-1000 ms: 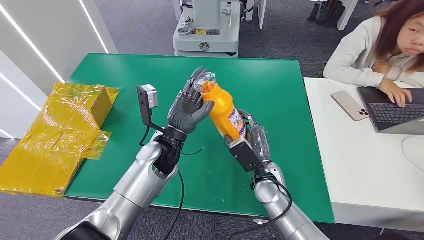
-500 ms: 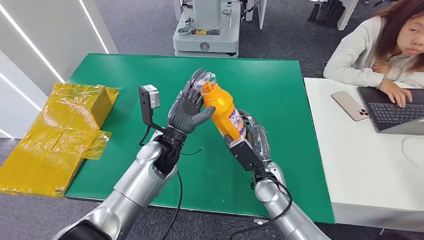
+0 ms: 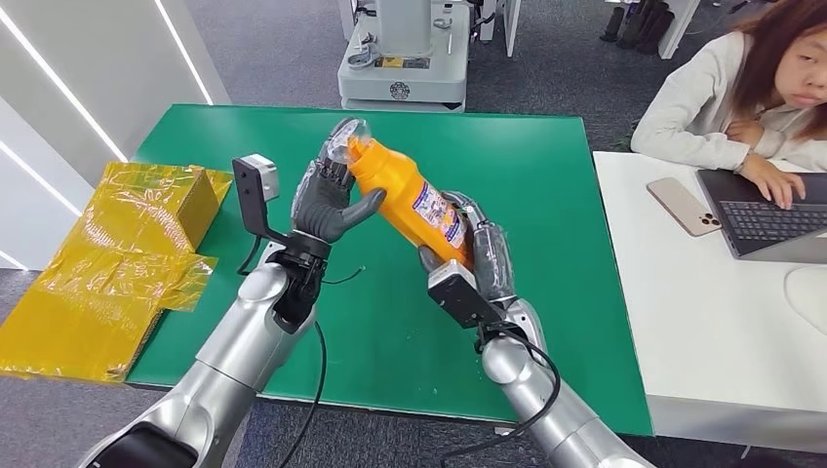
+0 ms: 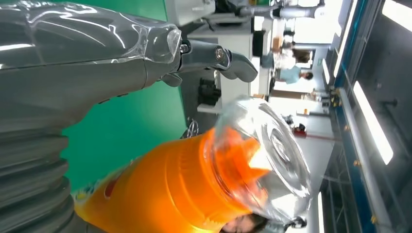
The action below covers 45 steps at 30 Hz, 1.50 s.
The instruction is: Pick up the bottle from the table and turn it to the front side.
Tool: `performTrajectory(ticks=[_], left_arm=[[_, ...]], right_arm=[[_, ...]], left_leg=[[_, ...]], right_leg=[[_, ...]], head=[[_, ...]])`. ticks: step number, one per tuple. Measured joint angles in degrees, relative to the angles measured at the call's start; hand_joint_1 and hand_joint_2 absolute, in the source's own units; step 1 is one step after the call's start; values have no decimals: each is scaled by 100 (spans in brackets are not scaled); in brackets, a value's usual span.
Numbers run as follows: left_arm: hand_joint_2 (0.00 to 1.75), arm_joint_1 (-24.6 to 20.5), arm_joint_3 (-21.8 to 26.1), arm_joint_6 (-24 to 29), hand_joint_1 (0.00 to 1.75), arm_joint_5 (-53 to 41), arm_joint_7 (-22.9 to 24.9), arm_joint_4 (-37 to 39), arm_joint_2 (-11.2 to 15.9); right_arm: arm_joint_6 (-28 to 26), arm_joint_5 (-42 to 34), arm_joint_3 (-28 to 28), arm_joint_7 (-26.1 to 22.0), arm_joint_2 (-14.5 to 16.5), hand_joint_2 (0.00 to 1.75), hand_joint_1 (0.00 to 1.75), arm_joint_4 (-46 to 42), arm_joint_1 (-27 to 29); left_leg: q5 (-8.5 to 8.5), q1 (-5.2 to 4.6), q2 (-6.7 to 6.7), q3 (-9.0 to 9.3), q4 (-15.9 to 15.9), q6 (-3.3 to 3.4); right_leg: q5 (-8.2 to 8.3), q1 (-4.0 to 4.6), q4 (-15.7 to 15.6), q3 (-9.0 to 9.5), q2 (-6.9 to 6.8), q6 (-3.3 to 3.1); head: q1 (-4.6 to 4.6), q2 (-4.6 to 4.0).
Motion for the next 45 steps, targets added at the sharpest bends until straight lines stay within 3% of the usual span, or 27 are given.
performTrajectory(ticks=[16, 23, 28, 36, 38, 42, 45], left_arm=[[175, -5, 164, -485, 0, 216, 270, 53, 44], [175, 69, 157, -1433, 0, 1237, 939, -17, -110], [175, 154, 51, -1626, 0, 1617, 1122, -268, -144], [175, 199, -107, -1444, 0, 1479, 1120, -482, -252], [175, 198, -165, -1279, 2, 1247, 1004, -483, -295], [175, 189, -333, -856, 25, 599, 658, -472, -374], [175, 166, -476, -446, 19, 38, 380, -433, -423]], right_arm=[[-76, 22, 22, 87, -2, 175, 175, -441, 152], [-129, 107, 16, 43, -4, 175, 175, -268, 186], [-200, 106, -26, -11, -8, 175, 175, -84, 186], [-279, 133, -124, -14, -11, 175, 175, 24, 191], [-291, 156, -136, 4, -11, 175, 175, 28, 191], [-328, 175, -150, 40, -11, 175, 175, 32, 190], [-323, 171, -168, 31, -11, 175, 175, 51, 186]], left_leg=[[0, -1, 0, -1, 2, -1], [0, -1, 0, -1, 2, -1], [0, -1, 2, 0, 2, -1], [0, -1, 2, 0, 2, -1], [0, -1, 2, 0, 2, -1], [0, -1, 2, 0, 2, -1], [0, -1, 2, -1, 3, -1]], right_leg=[[1, -1, -2, 0, 0, 1], [1, -1, -1, -2, 0, 1], [1, -1, -2, -3, 2, 1], [1, -1, -2, -4, 2, 1], [1, -1, -2, -4, 2, 1], [1, -1, -2, -4, 2, 1], [1, -1, -3, -4, 2, 1]], head=[[0, -1], [0, 0], [0, -1], [0, 1], [0, -1], [0, 0], [0, -1]])
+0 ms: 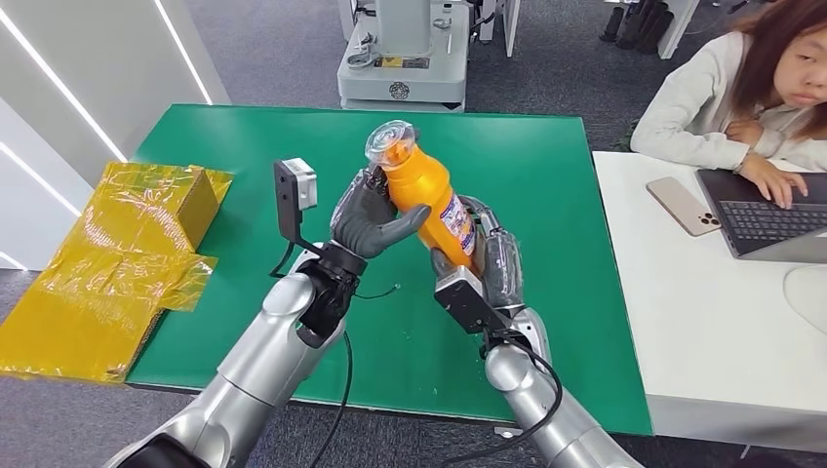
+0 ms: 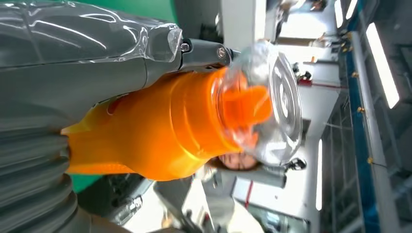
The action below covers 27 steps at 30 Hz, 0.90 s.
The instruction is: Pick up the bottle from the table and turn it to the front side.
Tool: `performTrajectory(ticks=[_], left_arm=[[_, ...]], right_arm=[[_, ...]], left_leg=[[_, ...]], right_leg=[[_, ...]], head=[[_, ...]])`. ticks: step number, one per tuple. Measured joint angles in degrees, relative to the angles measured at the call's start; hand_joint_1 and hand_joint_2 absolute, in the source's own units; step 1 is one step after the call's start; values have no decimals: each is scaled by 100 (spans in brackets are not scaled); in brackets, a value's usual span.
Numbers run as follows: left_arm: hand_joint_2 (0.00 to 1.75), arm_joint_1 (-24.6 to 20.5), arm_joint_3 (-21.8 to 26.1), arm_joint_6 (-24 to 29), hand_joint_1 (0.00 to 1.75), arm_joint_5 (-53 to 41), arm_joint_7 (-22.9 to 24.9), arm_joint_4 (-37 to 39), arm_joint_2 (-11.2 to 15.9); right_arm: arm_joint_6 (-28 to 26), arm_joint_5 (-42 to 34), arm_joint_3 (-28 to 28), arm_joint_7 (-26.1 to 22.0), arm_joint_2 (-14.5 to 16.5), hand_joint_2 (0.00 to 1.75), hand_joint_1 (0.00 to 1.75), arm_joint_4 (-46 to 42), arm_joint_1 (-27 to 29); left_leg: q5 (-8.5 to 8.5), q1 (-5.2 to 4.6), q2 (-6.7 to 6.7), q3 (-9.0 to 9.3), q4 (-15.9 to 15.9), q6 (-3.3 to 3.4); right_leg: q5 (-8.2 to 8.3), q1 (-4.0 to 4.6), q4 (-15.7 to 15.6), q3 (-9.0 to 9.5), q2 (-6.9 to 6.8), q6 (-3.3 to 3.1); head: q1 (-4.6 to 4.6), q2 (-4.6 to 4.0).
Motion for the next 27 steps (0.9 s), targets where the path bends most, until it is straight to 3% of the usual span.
performTrajectory(ticks=[7, 11, 12, 15, 16, 18, 22, 27], left_arm=[[175, -73, -174, 695, 22, -963, -351, 81, -76], [175, -112, -199, 738, 38, -1115, -330, 132, -90], [175, -129, -206, 735, 47, -1131, -312, 154, -91], [175, -185, -229, 716, 120, -1136, -252, 261, -100], [175, -201, -234, 709, 136, -1134, -239, 304, -108], [175, -234, -238, 701, 140, -1130, -228, 377, -120], [175, -284, -239, 669, 172, -1101, -219, 472, -125], [175, -310, -239, 595, 175, -912, -148, 490, -120]], right_arm=[[89, -16, -20, -35, 9, 175, 175, 93, -66], [136, -62, -20, -57, 34, 175, 175, 187, -123], [149, -64, -20, -63, 39, 175, 175, 208, -130], [159, -52, -19, -76, 55, 175, 175, 259, -152], [156, -45, -19, -75, 62, 175, 175, 271, -157], [154, -36, -16, -64, 71, 175, 175, 289, -161], [153, -30, -14, -33, 74, 175, 175, 316, -158], [143, -15, 22, 49, 74, 175, 175, 336, -145]], left_leg=[[0, 0, 0, 0, 0, 0], [0, 0, 0, 0, 0, 0], [0, 0, 0, 0, 0, 0], [0, 0, 0, 0, 0, 0], [0, 0, 0, 0, 0, 0], [0, 0, 0, 0, 0, 0], [0, 0, 0, 0, 0, 0], [0, 0, -1, -1, 0, 0]], right_leg=[[0, 0, 1, 0, 0, 0], [0, 0, 1, 0, 0, 0], [0, 0, 2, 0, 0, 0], [0, 0, 2, 0, 0, 0], [0, 0, 2, 0, 0, 0], [0, 0, 2, 0, -1, 0], [0, 0, 2, 1, -1, 0], [0, 0, 2, 1, -1, 0]], head=[[0, 1], [0, 1], [0, 1], [0, 0], [0, 0], [-1, 0], [0, 1], [0, 0]])
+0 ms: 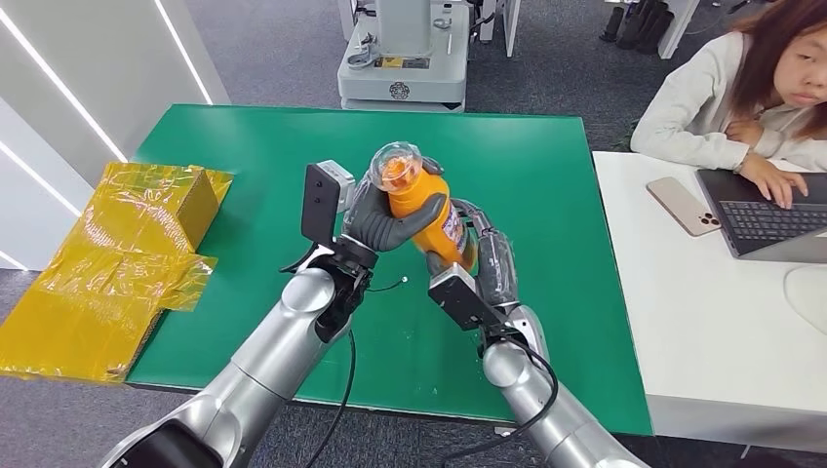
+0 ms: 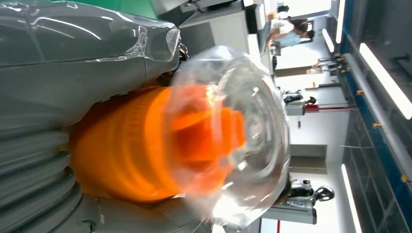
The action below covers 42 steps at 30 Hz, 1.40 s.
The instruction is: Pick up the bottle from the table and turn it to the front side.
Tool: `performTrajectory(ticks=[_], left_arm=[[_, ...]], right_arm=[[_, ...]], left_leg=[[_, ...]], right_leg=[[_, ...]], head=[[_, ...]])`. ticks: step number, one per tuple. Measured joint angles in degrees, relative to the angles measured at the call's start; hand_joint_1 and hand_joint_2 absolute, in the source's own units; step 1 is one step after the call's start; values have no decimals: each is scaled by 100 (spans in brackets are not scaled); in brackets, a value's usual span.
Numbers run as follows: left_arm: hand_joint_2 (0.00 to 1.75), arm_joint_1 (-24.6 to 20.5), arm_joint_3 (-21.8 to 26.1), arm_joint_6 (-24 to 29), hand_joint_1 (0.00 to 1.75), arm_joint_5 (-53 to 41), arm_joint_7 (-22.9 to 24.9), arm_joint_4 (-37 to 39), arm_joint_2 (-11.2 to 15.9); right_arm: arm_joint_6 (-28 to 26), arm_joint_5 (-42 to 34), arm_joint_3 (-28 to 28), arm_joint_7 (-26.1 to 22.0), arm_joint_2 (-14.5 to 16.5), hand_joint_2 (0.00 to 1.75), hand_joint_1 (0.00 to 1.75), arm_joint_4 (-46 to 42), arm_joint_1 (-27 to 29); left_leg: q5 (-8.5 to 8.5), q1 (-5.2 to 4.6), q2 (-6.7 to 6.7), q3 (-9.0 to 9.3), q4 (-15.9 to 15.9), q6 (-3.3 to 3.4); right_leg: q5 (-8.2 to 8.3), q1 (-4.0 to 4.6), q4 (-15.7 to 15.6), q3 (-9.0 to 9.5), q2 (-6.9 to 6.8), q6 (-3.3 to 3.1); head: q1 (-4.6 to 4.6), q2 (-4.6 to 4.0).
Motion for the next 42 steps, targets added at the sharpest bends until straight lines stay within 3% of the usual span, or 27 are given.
performTrajectory(ticks=[9, 10, 13, 14, 18, 26, 35, 38, 40, 42], left_arm=[[175, -1, 0, -161, 175, 252, 120, -18, 20], [175, -1, 0, -163, 175, 265, 121, -21, 25], [175, 10, 0, -170, 175, 313, 123, -45, 45], [175, 21, 0, -149, 175, 285, 106, -64, 63], [175, 79, -1, 351, 175, -554, -104, -238, 293], [175, 378, 559, 1270, 175, -3339, -202, -434, 1306], [175, 644, 898, 1832, 175, -4738, -201, -440, 1668], [175, 622, 867, 2755, 175, -6429, 100, -415, 1781], [175, 597, 821, 3389, 175, -8037, 483, -389, 1886], [175, 571, 727, 3688, 175, -9353, 1082, -379, 2044]], right_arm=[[-22, 16, 7, 44, 0, 175, 175, 7, 30], [-22, 17, 8, 49, 0, 175, 145, 7, 30], [10, -8, 10, 90, 0, 175, 14, -13, 31], [41, -43, 10, 112, -1, 175, 0, -36, 36], [288, -360, -31, 211, -62, 175, 0, -352, 209], [850, -1119, -585, 126, -663, 175, 0, -1984, 1517], [798, -1397, -830, -166, -1076, 175, 0, -3112, 2357], [674, -1390, -824, -283, -1127, 175, 0, -3389, 2517], [541, -1325, -809, -333, -1133, 175, 0, -3566, 2578], [397, -1224, -792, -358, -1136, 175, 0, -3733, 2637]], left_leg=[[0, 0, 0, 0, 0, 0], [0, 0, 0, 0, 0, 0], [0, 0, 0, 0, 0, 0], [0, 0, 0, 0, 0, 0], [0, 1, 2, 1, -1, 0], [-1, 1, 1, 1, -7, -1], [0, -1, 1, -10, -4, 0], [0, 0, 3, -8, -3, -1], [0, 0, 6, -6, -3, -1], [2, 1, 6, -4, -3, -3]], right_leg=[[0, 0, 0, 0, 0, 0], [0, 0, 0, 0, 0, 0], [0, 0, 0, 0, 0, 0], [0, 0, 0, 0, 0, 0], [0, 1, 0, -1, 3, 0], [-4, 1, 0, -3, 2, -3], [-1, 0, -1, -9, -1, -1], [-1, 0, -1, -10, 2, -1], [-1, 0, 0, -10, 5, -2], [-1, 1, 1, -14, 6, -3]], head=[[0, 0], [0, 0], [0, 1], [0, 0], [-1, 0], [0, 0], [1, 0], [1, 0], [0, 0], [1, 0]])
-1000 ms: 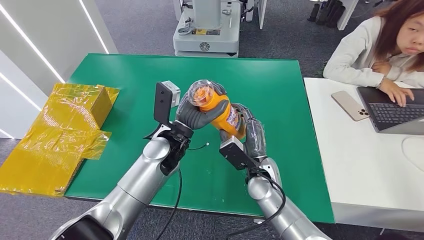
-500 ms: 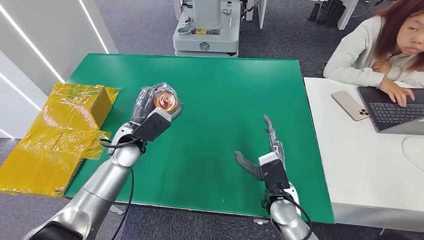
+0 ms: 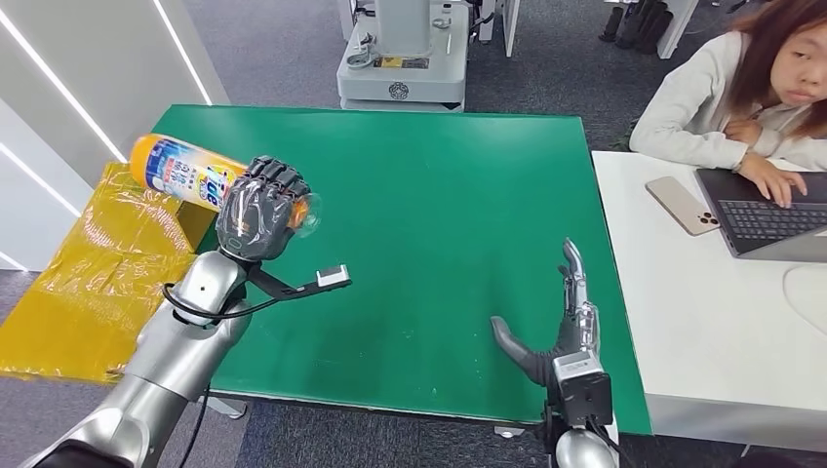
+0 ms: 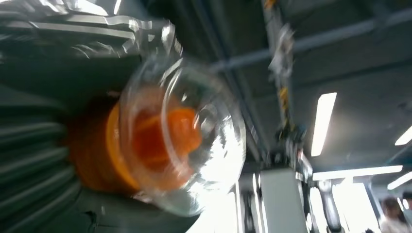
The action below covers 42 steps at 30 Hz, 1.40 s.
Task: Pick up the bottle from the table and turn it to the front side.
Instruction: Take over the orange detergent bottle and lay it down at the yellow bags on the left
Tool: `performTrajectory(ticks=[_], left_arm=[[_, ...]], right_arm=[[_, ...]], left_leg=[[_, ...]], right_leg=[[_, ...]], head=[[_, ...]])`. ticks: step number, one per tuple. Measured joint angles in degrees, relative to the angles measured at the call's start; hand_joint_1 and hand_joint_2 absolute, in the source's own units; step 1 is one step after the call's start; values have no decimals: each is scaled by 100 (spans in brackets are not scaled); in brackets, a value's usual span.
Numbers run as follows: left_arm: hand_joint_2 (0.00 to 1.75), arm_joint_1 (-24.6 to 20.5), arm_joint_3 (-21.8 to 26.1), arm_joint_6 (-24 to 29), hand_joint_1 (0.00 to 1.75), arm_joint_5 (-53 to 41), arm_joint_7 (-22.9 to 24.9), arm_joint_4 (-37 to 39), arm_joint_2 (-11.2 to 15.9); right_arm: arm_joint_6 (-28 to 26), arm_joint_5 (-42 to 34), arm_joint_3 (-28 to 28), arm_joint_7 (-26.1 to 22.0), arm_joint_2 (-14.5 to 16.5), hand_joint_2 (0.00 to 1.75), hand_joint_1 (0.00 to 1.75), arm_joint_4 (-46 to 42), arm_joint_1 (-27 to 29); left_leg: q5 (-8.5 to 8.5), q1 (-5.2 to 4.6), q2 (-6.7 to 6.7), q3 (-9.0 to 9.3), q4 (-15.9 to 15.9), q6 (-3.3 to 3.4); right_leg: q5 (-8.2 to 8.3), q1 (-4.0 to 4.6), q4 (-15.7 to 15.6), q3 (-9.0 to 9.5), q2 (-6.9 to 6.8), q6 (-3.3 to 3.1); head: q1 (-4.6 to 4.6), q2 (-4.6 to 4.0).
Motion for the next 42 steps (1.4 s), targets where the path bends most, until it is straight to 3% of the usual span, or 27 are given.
performTrajectory(ticks=[2, 5, 6, 8, 12, 15, 20, 22, 25, 27, 36, 42], left_arm=[[175, -141, -351, 49, 175, -607, 1059, 14, 245], [175, -723, -1532, 54, 175, -762, 3047, 129, 709], [175, -893, -1947, 56, 175, -770, 3458, 170, 851], [175, -1036, -2523, 59, 175, -772, 3700, 218, 1038], [175, -1262, -3223, 62, 175, -769, 3641, 374, 1174], [175, -1490, -3690, 62, 175, -768, 3295, 610, 1264], [175, -1518, -3859, 64, 175, -766, 2949, 864, 1257], [175, -1504, -3845, 66, 175, -759, 2551, 1028, 1216], [175, -1379, -3615, 67, 175, -726, 1791, 1482, 1046], [175, -1286, -3401, 68, 175, -694, 1542, 1780, 927], [175, -1018, -2484, 36, 175, -530, 1046, 3306, 527], [175, -941, -1675, -411, 175, 291, 812, 4060, 272]], right_arm=[[-101, 86, 11, -17, -2, 175, 0, -122, 75], [-153, 163, 20, -48, -3, 175, 0, -247, 203], [-157, 174, 23, -55, -3, 175, 0, -275, 234], [-158, 179, 28, -61, -3, 175, 0, -310, 264], [-144, 248, 31, -64, 1, 175, 0, -357, 319], [-138, 340, 31, -74, 22, 175, 0, -424, 422], [-150, 377, 28, -79, 43, 175, 0, -505, 522], [-159, 405, 17, -83, 43, 175, 0, -540, 568], [-170, 482, -15, -78, 43, 175, 0, -616, 666], [-173, 522, -26, -62, 43, 175, 0, -659, 727], [-5, 622, -46, -42, 68, 175, 0, -715, 858], [95, 700, -84, 31, 112, 175, 0, -730, 898]], left_leg=[[5, 4, 2, -7, 0, -7], [10, 7, 3, -22, -1, -15], [11, 6, 3, -22, -1, -15], [11, 5, 6, -18, -1, -16], [14, 6, 7, -26, 0, -20], [14, 4, 6, -25, -1, -21], [14, 5, 10, -27, -1, -21], [14, 5, 6, -27, -1, -21], [14, 5, 7, -27, -1, -21], [14, 5, 14, -28, -1, -21], [15, 6, 18, -26, -1, -22], [15, 7, 16, -27, -1, -22]], right_leg=[[2, 3, 1, -14, 4, -3], [7, 6, 5, -24, 5, -8], [7, 5, 6, -22, 5, -9], [7, 4, 8, -22, 9, -9], [9, 4, 8, -29, 13, -9], [10, 2, 9, -27, 11, -8], [10, 4, 9, -31, 14, -9], [10, 4, 9, -31, 10, -10], [10, 4, 9, -30, 11, -10], [12, 4, 9, -32, 16, -13], [14, 4, 10, -33, 21, -16], [14, 5, 11, -33, 19, -15]], head=[[0, 0], [-1, 1], [-1, 1], [-1, 0], [1, 1], [-1, 1], [-1, 0], [0, 0], [1, 0], [0, 0], [0, 0], [-1, 0]])
